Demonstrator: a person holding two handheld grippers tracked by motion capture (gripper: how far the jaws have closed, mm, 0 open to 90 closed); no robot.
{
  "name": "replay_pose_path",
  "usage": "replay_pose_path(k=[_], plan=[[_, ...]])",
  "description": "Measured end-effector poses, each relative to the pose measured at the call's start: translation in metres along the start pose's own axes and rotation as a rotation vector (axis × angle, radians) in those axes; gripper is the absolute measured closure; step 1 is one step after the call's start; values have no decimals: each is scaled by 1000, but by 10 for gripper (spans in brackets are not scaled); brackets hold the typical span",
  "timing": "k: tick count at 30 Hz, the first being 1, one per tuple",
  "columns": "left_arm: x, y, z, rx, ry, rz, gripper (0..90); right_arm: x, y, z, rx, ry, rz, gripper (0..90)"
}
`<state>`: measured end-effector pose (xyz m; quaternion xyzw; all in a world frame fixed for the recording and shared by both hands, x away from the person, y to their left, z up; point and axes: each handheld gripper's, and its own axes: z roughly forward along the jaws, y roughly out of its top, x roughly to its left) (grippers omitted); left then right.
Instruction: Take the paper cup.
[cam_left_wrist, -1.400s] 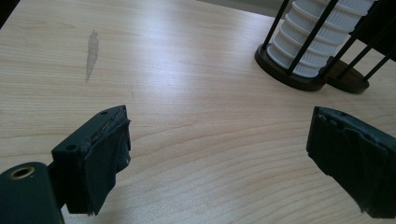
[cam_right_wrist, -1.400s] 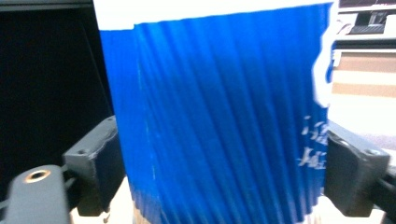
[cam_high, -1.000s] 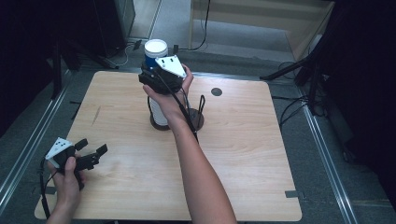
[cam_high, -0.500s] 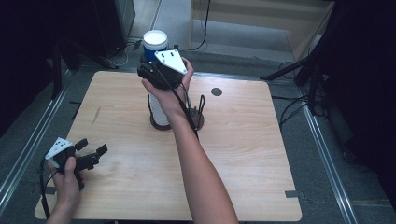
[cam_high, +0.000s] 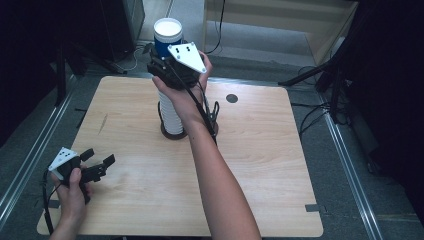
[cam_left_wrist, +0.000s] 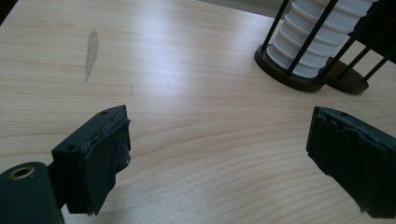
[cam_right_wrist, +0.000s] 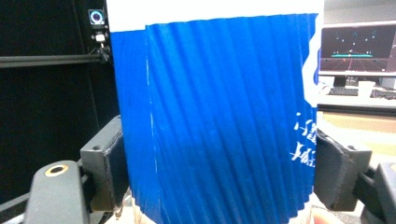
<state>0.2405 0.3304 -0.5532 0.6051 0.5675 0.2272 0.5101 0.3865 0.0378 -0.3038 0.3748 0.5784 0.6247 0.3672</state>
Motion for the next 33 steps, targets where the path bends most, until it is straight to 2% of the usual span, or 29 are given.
replay_pose_path(k=[8,18,22,29,33], plan=[[0,0,0,0,0,0,73,-3,11,-7,-24,-6,-9,204],[0,0,0,2,0,4,73,-15,16,-19,-36,-22,-14,205],[0,0,0,2,0,4,73,-24,16,-26,-37,-36,-11,206],[0,0,0,2,-1,5,73,-49,8,-41,-15,-109,-23,209],[0,0,0,2,0,6,73,-62,2,-48,-1,-122,-1,208]])
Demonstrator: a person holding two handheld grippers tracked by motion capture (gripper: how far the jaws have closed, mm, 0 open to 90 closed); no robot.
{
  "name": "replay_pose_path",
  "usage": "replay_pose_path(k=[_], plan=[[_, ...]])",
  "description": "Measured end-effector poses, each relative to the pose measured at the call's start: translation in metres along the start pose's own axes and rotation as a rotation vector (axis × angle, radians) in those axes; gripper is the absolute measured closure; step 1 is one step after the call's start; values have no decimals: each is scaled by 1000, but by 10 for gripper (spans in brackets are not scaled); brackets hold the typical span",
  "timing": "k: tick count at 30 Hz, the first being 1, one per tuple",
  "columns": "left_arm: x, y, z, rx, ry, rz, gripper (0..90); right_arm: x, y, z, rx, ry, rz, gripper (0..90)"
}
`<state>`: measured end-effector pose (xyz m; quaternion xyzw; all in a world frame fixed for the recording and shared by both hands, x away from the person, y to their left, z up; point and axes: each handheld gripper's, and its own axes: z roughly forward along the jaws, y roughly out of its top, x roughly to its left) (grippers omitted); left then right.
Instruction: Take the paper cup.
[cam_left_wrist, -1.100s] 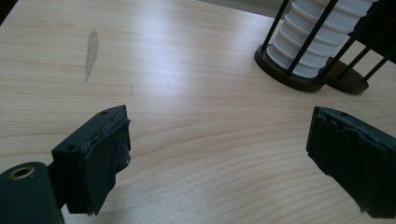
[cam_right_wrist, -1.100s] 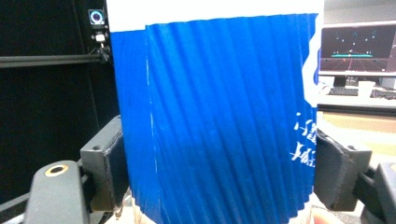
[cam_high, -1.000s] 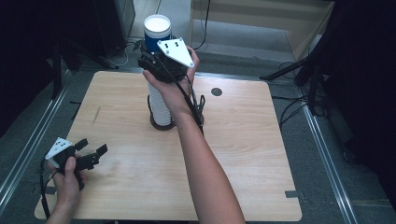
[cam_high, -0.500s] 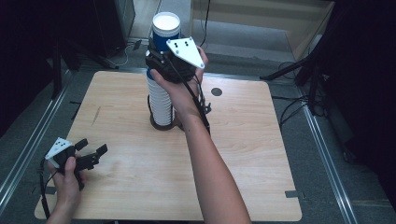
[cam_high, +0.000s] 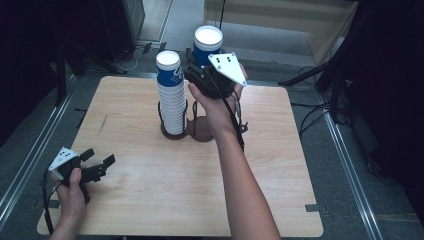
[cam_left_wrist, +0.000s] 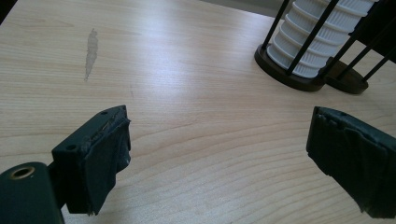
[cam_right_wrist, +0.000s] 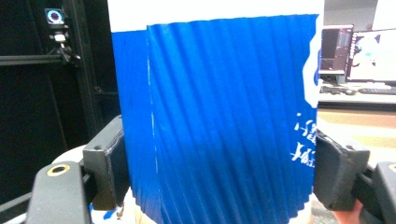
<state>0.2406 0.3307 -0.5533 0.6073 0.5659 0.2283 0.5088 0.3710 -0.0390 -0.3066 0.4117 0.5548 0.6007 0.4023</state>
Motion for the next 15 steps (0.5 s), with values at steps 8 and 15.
replay_pose_path(k=[8,15], plan=[[0,0,0,0,0,1,73,-22,-15,-11,17,-38,6,207],[0,0,0,2,0,2,73,-36,-27,-22,28,-55,8,207]])
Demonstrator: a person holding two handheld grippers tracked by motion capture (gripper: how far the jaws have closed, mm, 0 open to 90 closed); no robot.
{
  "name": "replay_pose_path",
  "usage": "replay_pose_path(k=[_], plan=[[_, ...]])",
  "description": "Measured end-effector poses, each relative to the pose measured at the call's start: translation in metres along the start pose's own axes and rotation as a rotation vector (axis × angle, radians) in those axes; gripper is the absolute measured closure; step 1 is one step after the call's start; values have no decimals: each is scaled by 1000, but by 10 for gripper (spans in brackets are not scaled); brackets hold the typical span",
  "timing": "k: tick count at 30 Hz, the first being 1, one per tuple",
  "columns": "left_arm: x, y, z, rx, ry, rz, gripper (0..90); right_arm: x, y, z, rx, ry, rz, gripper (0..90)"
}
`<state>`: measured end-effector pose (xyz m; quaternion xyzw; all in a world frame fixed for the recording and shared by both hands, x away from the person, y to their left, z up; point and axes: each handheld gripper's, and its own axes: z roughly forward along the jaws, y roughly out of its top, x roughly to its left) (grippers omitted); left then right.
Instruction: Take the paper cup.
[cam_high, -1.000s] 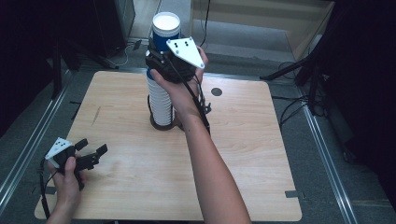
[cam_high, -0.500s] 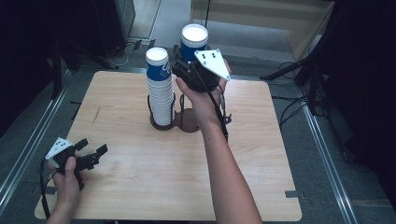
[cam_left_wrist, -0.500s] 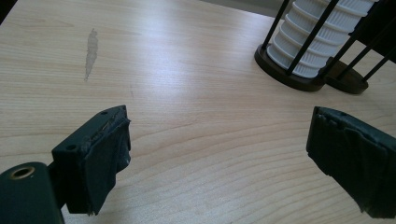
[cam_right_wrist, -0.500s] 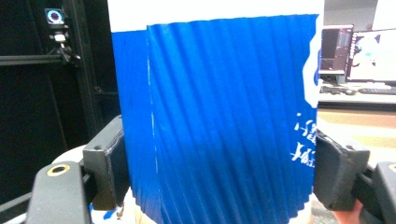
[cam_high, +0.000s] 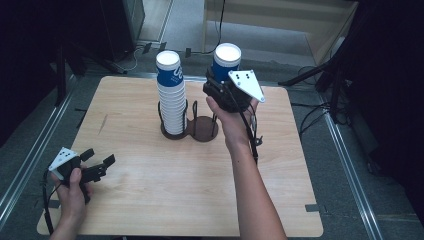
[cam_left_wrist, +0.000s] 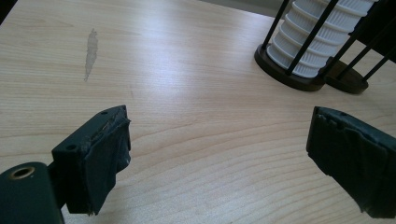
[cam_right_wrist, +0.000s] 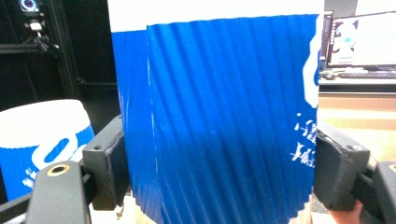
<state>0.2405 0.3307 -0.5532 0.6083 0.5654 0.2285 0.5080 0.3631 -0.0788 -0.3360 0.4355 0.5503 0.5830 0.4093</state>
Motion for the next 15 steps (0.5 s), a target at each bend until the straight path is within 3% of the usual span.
replay_pose_path(k=[15], plan=[[0,0,0,-1,-1,3,73,-21,-23,-24,15,-25,-10,207]])
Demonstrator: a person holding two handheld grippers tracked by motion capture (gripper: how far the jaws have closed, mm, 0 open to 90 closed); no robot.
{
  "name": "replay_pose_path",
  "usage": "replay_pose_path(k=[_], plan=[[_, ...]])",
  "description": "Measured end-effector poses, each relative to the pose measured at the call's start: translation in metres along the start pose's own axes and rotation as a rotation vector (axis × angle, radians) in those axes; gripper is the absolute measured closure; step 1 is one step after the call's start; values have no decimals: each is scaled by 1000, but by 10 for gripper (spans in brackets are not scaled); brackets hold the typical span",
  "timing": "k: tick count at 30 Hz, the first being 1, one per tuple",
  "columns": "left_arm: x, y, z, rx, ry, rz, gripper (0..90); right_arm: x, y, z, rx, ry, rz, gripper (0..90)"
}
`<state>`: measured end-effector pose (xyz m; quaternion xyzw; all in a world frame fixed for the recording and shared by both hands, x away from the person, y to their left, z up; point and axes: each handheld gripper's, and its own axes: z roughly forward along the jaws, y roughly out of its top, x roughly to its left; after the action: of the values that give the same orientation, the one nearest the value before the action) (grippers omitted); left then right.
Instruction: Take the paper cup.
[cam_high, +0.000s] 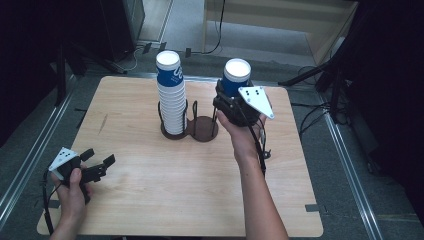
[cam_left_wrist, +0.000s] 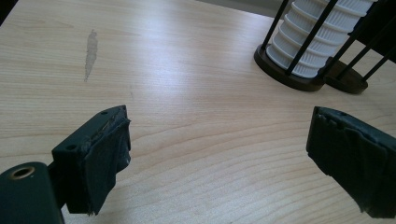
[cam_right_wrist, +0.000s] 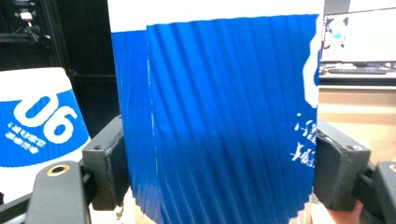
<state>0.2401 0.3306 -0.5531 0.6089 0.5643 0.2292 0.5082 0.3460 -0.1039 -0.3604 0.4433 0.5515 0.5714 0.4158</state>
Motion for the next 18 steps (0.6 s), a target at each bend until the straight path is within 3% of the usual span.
replay_pose_path(k=[18], plan=[[-1,0,0,1,2,9,73,-28,-32,-23,26,-46,18,207]])
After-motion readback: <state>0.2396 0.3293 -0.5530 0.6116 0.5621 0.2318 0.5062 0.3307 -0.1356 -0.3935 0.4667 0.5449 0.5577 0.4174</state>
